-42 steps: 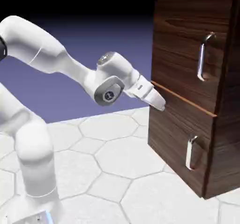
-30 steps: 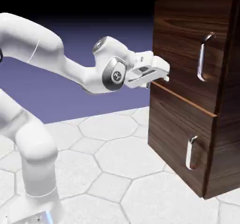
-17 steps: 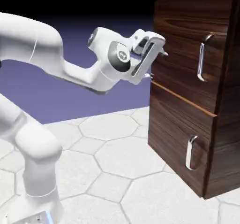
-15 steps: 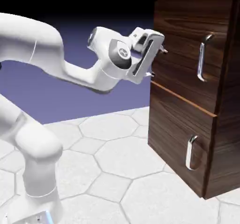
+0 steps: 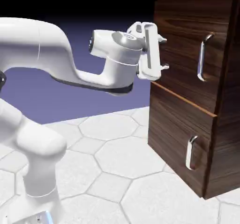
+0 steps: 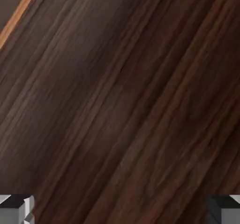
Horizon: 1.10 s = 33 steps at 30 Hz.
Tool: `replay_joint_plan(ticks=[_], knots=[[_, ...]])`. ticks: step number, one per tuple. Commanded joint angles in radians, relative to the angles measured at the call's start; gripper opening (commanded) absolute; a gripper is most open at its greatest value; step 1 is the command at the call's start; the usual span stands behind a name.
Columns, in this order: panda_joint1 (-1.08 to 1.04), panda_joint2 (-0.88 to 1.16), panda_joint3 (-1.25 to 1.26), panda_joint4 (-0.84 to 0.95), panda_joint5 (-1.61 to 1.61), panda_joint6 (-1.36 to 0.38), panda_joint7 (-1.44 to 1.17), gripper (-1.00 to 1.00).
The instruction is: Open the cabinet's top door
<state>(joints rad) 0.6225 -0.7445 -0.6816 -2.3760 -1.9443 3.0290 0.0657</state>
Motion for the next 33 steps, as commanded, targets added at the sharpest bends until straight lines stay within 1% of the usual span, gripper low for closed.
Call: replay_joint_plan(ticks=[1, 19, 21, 26, 27, 28, 29, 33], knots=[[0.014, -0.004, -0.015, 0.01, -0.044, 0.0, -0.015, 0.0], [0.26, -0.074, -0.29, 0.185, -0.827, -0.003, -0.287, 0.0], [0.262, -0.075, -0.293, 0.186, -0.835, -0.003, -0.29, 0.0], [0.447, -0.007, -0.423, 0.313, -0.857, -0.024, -0.274, 0.0], [0.456, -0.004, -0.428, 0.318, -0.858, -0.025, -0.273, 0.0], [0.456, -0.004, -0.428, 0.318, -0.858, -0.025, -0.273, -1.0], [0.456, -0.004, -0.428, 0.318, -0.858, -0.025, -0.273, -1.0], [0.311, 0.004, -0.318, 0.222, -0.79, -0.079, -0.287, -1.0]])
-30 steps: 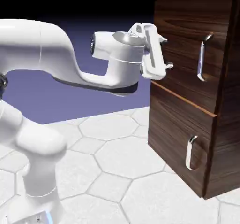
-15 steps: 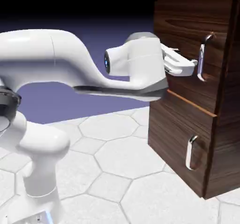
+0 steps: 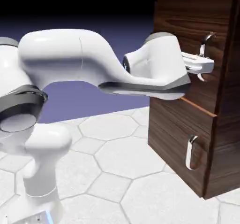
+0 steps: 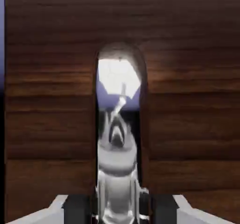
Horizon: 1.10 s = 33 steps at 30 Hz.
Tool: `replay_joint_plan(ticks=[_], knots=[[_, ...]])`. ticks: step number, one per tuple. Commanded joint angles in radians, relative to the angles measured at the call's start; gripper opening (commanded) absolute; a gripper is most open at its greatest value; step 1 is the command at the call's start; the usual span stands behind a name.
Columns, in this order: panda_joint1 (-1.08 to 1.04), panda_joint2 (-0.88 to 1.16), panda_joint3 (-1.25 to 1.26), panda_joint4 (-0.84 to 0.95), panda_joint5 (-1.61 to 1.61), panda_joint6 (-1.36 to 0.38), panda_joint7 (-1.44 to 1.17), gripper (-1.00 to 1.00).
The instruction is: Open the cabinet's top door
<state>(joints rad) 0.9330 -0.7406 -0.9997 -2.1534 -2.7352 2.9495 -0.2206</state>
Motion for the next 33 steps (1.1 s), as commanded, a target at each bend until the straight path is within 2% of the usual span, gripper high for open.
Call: replay_joint_plan(ticks=[1, 10, 19, 25, 33], knots=[[-0.036, -0.001, 0.029, -0.024, 0.02, -0.012, -0.006, -1.0], [-0.362, -0.054, 0.312, -0.247, 0.248, -0.138, -0.103, -1.0], [-0.638, -0.219, 0.634, -0.488, 0.608, -0.31, -0.275, -1.0], [-0.716, -0.346, 0.827, -0.604, 0.869, -0.449, -0.389, -1.0], [-0.714, -0.469, 1.099, -0.678, 1.216, -0.697, -0.498, -1.0]])
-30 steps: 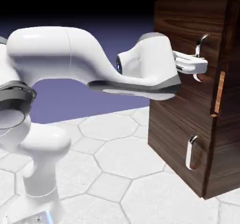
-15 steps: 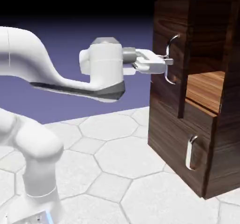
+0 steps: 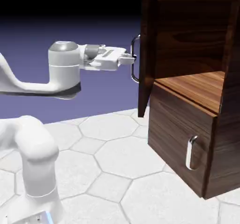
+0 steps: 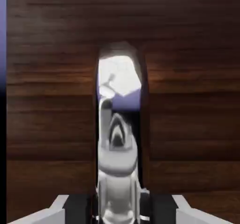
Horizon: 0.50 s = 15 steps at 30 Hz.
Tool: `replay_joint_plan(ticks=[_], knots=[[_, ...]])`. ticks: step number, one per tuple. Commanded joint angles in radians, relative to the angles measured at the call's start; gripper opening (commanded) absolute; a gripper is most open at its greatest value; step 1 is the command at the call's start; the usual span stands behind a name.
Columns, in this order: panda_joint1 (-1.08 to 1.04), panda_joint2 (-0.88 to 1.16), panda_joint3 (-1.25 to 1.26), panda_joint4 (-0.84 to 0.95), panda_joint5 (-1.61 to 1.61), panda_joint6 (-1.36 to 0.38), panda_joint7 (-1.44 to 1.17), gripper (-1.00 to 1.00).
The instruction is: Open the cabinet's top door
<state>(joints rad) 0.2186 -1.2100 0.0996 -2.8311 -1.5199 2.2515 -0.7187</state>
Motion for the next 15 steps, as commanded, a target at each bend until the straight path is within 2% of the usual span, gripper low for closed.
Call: replay_joint_plan(ticks=[1, 8, 15], knots=[[0.004, -0.007, 0.036, -0.001, 0.041, -0.034, -0.008, -1.0], [0.021, 0.0, 0.29, 0.043, 0.299, -0.282, -0.032, -1.0], [-0.034, 0.088, 0.544, 0.178, 0.514, -0.536, -0.021, -1.0]])
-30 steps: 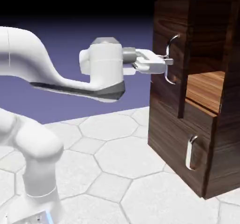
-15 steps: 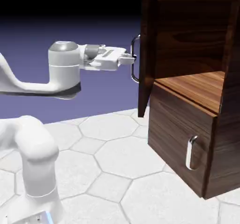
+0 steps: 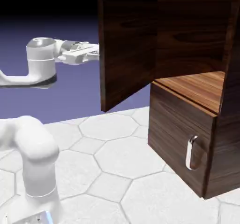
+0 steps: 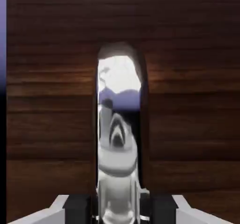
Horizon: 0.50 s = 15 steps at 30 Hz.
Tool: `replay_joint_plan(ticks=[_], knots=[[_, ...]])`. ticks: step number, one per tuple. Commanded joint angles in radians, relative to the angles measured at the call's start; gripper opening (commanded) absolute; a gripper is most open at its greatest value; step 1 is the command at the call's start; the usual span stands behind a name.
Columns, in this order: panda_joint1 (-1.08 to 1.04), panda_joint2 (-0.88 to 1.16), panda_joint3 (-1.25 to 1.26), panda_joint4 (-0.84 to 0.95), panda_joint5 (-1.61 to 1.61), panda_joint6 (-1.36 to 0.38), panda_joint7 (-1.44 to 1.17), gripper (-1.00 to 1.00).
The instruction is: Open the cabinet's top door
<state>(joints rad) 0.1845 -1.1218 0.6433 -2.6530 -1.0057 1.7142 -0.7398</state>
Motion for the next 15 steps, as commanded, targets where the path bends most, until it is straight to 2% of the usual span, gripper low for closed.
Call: replay_joint_plan(ticks=[1, 15], knots=[[-0.017, 0.017, 0.036, 0.027, 0.027, -0.036, 0.003, -1.0], [-0.446, 0.191, 0.516, 0.508, 0.283, -0.501, 0.013, -1.0]])
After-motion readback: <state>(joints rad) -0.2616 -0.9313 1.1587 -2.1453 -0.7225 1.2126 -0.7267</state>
